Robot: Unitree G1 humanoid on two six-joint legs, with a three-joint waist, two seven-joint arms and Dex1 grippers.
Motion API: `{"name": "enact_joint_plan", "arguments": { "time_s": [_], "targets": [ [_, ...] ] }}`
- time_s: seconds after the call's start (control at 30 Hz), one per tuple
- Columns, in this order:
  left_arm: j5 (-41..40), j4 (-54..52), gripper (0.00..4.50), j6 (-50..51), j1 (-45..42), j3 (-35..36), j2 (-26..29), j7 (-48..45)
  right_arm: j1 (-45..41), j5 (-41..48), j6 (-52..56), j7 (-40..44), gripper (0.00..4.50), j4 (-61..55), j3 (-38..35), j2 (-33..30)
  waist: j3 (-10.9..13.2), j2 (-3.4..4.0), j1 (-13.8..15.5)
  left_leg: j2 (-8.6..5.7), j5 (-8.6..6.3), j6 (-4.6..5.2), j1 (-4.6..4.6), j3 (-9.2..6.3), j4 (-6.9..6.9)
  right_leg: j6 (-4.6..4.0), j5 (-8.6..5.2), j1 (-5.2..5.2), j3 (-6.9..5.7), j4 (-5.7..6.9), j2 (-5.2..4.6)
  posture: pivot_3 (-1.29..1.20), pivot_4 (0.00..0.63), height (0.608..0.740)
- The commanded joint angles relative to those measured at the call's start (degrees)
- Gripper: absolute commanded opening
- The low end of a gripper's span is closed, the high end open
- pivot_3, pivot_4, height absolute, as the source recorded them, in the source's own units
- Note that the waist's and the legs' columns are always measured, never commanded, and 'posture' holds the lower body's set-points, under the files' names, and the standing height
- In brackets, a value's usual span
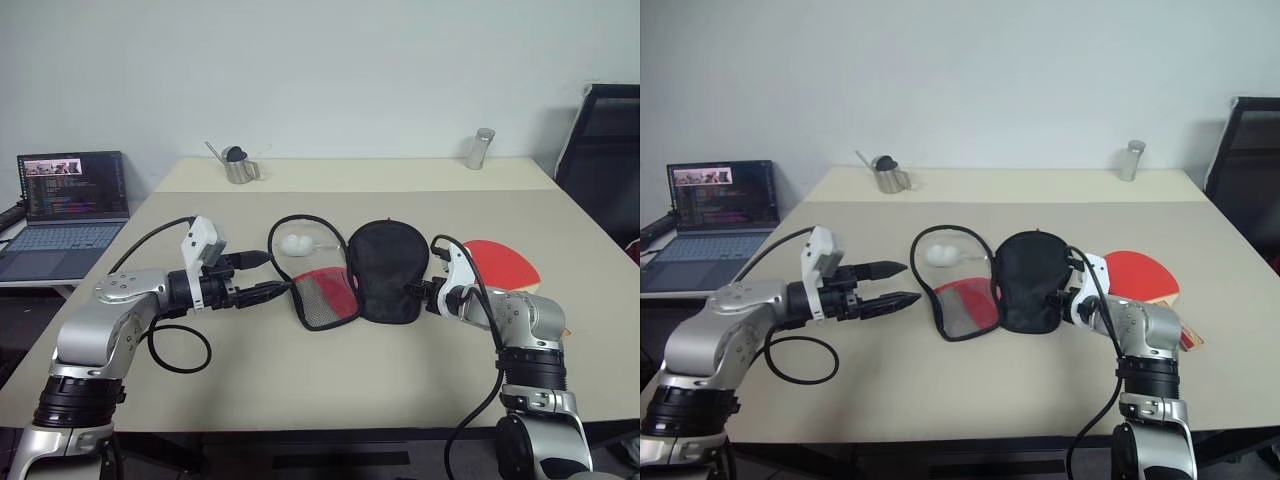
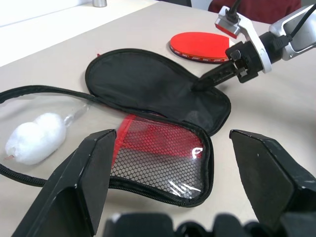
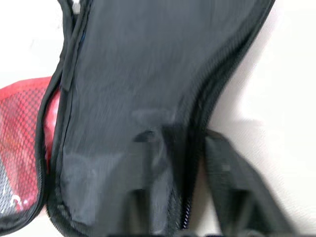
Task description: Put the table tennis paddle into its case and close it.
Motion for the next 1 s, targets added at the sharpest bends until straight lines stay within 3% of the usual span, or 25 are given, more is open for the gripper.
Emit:
{"name": "enact_joint_plan", "arguments": {
  "time_s": [0.03,0.17,0.4,0.7,1.0],
  "targets": [
    [-0.52,-1.63,4.03,-1.16,-0.77,0.85,-0.09,-0.36,0.24,0.70,-3.20,4.25,3.03,-4.30,0.90,-3.85,0.00,0.00,0.04,0.00,0.00,0.00,0.00,0.00,0.00,0.00,0.00,0.00,0.00,0.00,0.00,0.00,0.150,0.740],
    [-1.24,-2.20,4.03,-0.59,-0.90,0.83,-0.10,-0.85,1.73,3.89,-4.18,9.46,4.46,-7.98,0.55,-6.89,0.00,-0.01,0.02,0.00,0.00,0.00,0.00,0.00,0.00,0.00,0.00,0.01,0.00,-0.01,0.00,0.00,0.150,0.740],
    [-2.51,-4.65,4.03,0.84,-2.24,-1.19,-1.27,-1.95,5.65,5.42,-8.63,19.81,4.46,-13.78,0.76,-17.73,0.02,-0.03,0.54,0.00,-0.01,0.01,-0.01,-0.01,0.01,0.00,0.00,0.06,-0.01,-0.10,0.00,0.00,0.150,0.740],
    [4.73,-1.51,4.03,-4.64,-5.13,-9.68,-3.52,-3.46,14.42,-0.28,-17.53,29.89,4.46,-6.59,3.02,-33.88,0.06,-0.11,0.66,-0.03,-0.02,0.03,-0.01,-0.03,0.02,0.01,0.00,0.12,-0.02,-0.17,0.01,0.00,0.150,0.740],
    [5.87,1.38,4.03,-5.99,-8.95,-11.63,-7.44,-4.62,15.69,-4.47,-25.82,31.56,4.46,7.48,2.03,-37.17,0.11,-0.17,0.51,-0.01,-0.01,0.04,0.01,0.01,0.05,0.01,0.00,0.13,0.01,-0.11,0.03,0.00,0.150,0.740]
  ]
}}
